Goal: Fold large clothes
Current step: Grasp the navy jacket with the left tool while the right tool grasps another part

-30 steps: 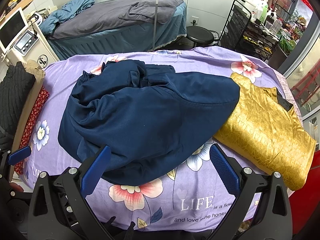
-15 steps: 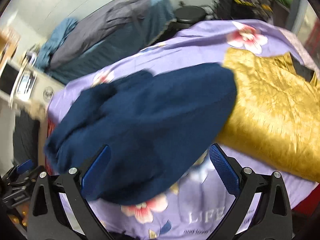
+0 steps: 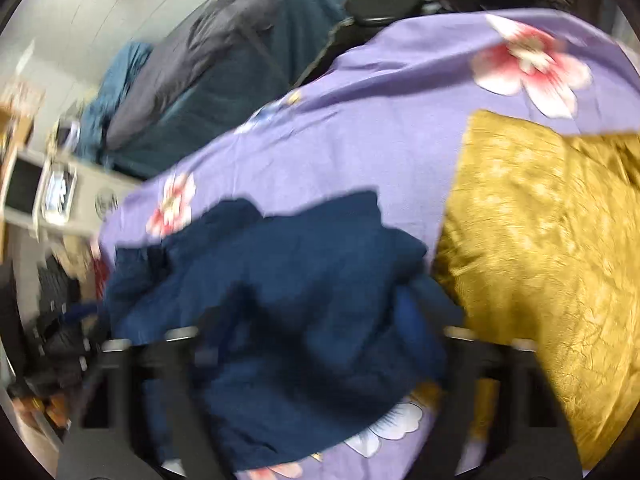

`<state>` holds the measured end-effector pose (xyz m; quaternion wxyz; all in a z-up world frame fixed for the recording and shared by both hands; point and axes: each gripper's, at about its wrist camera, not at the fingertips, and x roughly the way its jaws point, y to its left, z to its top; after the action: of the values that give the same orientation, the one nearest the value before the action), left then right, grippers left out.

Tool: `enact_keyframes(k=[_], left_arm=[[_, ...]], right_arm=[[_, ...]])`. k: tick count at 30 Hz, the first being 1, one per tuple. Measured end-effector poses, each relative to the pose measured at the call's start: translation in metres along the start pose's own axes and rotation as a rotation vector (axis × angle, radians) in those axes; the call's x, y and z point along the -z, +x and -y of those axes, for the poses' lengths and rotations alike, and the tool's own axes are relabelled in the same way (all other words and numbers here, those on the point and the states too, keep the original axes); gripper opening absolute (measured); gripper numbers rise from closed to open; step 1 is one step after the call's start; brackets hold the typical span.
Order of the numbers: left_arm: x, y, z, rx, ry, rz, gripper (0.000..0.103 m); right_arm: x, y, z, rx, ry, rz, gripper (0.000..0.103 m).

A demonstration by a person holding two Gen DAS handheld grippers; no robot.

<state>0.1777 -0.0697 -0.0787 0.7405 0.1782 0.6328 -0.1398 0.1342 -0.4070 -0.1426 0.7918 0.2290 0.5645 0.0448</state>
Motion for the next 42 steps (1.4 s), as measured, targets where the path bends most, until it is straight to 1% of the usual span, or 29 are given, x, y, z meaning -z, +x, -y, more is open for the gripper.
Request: enact_keyframes(k=[1,2,3,4,6,9,10,12,13,16,18,20,21,23,25,26,27,28,29,30,31,33,34,35,37,38,39,41,42], left_arm=[[0.007,0.000,-0.007,0.020,-0.014,0.012,0.053],[0.014,0.000,-0.011,0.022,-0.019,0.020,0.050],[0.021,0.001,-0.015,0.016,-0.023,0.017,0.043],[0.030,0.002,-0.019,0.014,-0.031,0.012,0.037],[0.057,0.004,-0.032,0.039,-0.066,0.002,0.033],[0.100,0.008,-0.047,0.024,-0.110,-0.013,0.028],[0.115,0.012,-0.049,0.021,-0.122,-0.033,0.025],[0.154,0.026,-0.050,0.005,-0.150,-0.096,0.023],[0.165,0.030,-0.048,-0.001,-0.145,-0.107,0.023],[0.209,0.046,-0.037,-0.037,-0.103,-0.172,0.023],[0.231,0.058,-0.030,-0.004,-0.103,-0.223,0.023],[0.239,0.065,-0.023,0.009,-0.084,-0.237,0.026],[0.239,0.061,-0.019,0.006,-0.067,-0.224,0.026],[0.236,0.047,-0.013,-0.010,-0.028,-0.183,0.032],[0.230,0.020,-0.013,-0.016,0.004,-0.107,0.049],[0.229,0.008,-0.012,-0.013,0.015,-0.075,0.053],[0.226,-0.008,-0.014,0.007,0.027,-0.038,0.061],[0.222,-0.029,-0.015,0.044,0.040,0.008,0.069],[0.219,-0.045,-0.017,0.071,0.048,0.043,0.072],[0.214,-0.066,-0.018,0.101,0.058,0.095,0.079],[0.208,-0.084,-0.019,0.112,0.065,0.137,0.084],[0.192,-0.110,-0.020,0.098,0.070,0.216,0.089],[0.184,-0.119,-0.022,0.089,0.068,0.244,0.089],[0.171,-0.128,-0.023,0.079,0.061,0.282,0.089],[0.143,-0.134,-0.024,0.092,0.039,0.336,0.090],[0.135,-0.131,-0.031,0.090,0.031,0.344,0.090],[0.117,-0.128,-0.031,0.071,0.027,0.354,0.090],[0.083,-0.119,-0.020,0.033,0.036,0.364,0.090],[0.063,-0.114,-0.015,0.013,0.032,0.353,0.090]], right_arm=[[0.006,0.000,-0.012,-0.014,-0.047,-0.007,0.021],[0.010,-0.001,-0.019,-0.027,-0.078,-0.014,0.017],[0.018,0.000,-0.030,-0.048,-0.114,-0.026,0.011],[0.027,0.000,-0.040,-0.068,-0.133,-0.036,0.010],[0.047,0.002,-0.057,-0.120,-0.161,-0.062,0.008],[0.084,0.002,-0.086,-0.193,-0.220,-0.109,0.007],[0.103,0.004,-0.099,-0.223,-0.248,-0.133,0.007],[0.136,0.009,-0.113,-0.242,-0.273,-0.178,0.007],[0.154,0.015,-0.117,-0.251,-0.278,-0.213,0.007],[0.196,0.030,-0.119,-0.217,-0.312,-0.286,0.007],[0.212,0.038,-0.110,-0.183,-0.290,-0.317,0.007],[0.222,0.039,-0.103,-0.130,-0.288,-0.308,0.007],[0.225,0.039,-0.102,-0.114,-0.289,-0.294,0.007],[0.225,0.034,-0.098,-0.099,-0.266,-0.263,0.007],[0.222,0.021,-0.096,-0.097,-0.226,-0.208,0.011],[0.222,0.013,-0.095,-0.104,-0.205,-0.183,0.014],[0.221,0.003,-0.091,-0.116,-0.177,-0.153,0.022],[0.222,-0.006,-0.089,-0.125,-0.152,-0.125,0.038],[0.222,-0.015,-0.087,-0.130,-0.131,-0.092,0.045],[0.224,-0.022,-0.086,-0.126,-0.119,-0.063,0.053],[0.226,-0.030,-0.085,-0.112,-0.109,-0.035,0.056],[0.226,-0.043,-0.080,-0.087,-0.077,0.006,0.056],[0.225,-0.052,-0.073,-0.083,-0.039,0.038,0.056],[0.212,-0.055,-0.064,-0.083,-0.001,0.058,0.056],[0.200,-0.070,-0.040,-0.131,0.140,0.112,0.056],[0.195,-0.074,-0.028,-0.148,0.192,0.128,0.056],[0.192,-0.080,-0.015,-0.172,0.275,0.157,0.056],[0.185,-0.084,-0.001,-0.211,0.385,0.191,0.056],[0.183,-0.084,0.013,-0.234,0.461,0.201,0.056]])
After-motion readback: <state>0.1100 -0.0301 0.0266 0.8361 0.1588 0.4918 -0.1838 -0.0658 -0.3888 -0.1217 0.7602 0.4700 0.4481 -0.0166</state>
